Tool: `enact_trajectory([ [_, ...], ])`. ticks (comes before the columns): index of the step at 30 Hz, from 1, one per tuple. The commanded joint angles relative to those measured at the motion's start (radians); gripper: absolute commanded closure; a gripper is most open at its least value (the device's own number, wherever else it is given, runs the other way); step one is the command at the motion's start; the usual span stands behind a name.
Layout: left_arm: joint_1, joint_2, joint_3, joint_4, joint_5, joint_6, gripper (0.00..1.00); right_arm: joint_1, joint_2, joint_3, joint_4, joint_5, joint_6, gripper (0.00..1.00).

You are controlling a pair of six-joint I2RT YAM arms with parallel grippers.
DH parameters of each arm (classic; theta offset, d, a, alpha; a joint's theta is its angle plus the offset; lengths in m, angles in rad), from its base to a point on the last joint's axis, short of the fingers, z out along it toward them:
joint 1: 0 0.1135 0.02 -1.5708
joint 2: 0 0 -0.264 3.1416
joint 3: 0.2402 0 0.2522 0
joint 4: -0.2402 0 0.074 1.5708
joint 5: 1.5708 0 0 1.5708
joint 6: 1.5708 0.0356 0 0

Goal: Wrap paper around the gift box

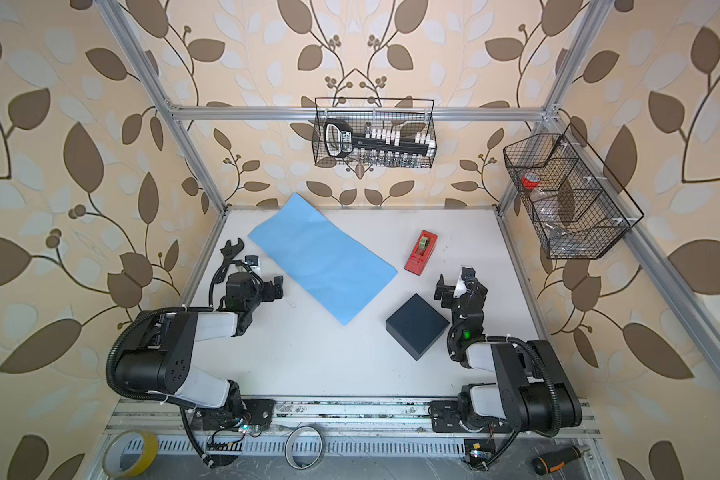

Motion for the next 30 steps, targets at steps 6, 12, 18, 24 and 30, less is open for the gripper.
enact_trajectory([
  [6, 0.004, -0.015, 0.000, 0.028, 0.010, 0.005, 0.01, 0.004, 0.003, -0.001, 0.020, -0.003, -0.023, 0.00],
  [12, 0.004, -0.015, 0.000, 0.028, 0.009, 0.006, 0.01, 0.002, 0.003, -0.001, 0.019, -0.005, -0.022, 0.00],
  [18, 0.005, -0.017, 0.001, 0.027, 0.009, 0.006, 0.01, 0.000, 0.003, 0.001, 0.018, -0.008, -0.020, 0.00],
  [24, 0.005, -0.018, -0.001, 0.029, 0.008, 0.006, 0.01, 0.006, 0.001, -0.003, 0.024, 0.004, -0.022, 0.00],
  [30, 0.004, -0.018, -0.002, 0.031, 0.008, 0.006, 0.01, 0.025, 0.001, -0.012, 0.041, 0.044, -0.028, 0.00],
])
